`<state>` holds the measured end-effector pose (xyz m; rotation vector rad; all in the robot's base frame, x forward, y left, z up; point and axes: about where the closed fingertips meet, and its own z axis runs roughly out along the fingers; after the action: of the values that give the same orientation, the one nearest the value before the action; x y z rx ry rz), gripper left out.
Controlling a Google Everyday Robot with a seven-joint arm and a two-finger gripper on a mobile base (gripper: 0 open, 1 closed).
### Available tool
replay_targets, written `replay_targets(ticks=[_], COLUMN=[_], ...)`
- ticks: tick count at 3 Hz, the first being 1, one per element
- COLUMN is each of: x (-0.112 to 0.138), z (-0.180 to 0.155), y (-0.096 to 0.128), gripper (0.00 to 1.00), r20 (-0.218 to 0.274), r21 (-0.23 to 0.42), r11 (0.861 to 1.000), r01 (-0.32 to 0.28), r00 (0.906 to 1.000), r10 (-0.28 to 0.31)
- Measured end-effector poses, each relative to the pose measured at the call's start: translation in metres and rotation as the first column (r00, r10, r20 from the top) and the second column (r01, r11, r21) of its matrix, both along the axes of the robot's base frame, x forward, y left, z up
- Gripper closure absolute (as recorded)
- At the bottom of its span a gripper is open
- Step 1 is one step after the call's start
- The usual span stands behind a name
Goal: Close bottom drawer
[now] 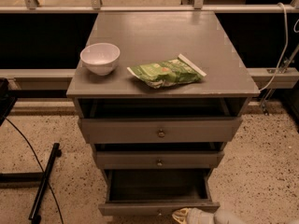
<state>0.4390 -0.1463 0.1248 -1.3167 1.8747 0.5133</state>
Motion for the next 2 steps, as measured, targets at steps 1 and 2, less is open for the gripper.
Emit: replay_targets(ticks=[1,2], x=[0.000,0.018], z=[0.000,0.002], y=[0.001,0.009], gripper=[1.00,1.00], r20=[0.001,0.086], r21=[0.002,0.033], r11=[1.000,0.999], r01=[0.000,0.021], r00=[1.0000,0.9960], r10=[0.000,-0.024])
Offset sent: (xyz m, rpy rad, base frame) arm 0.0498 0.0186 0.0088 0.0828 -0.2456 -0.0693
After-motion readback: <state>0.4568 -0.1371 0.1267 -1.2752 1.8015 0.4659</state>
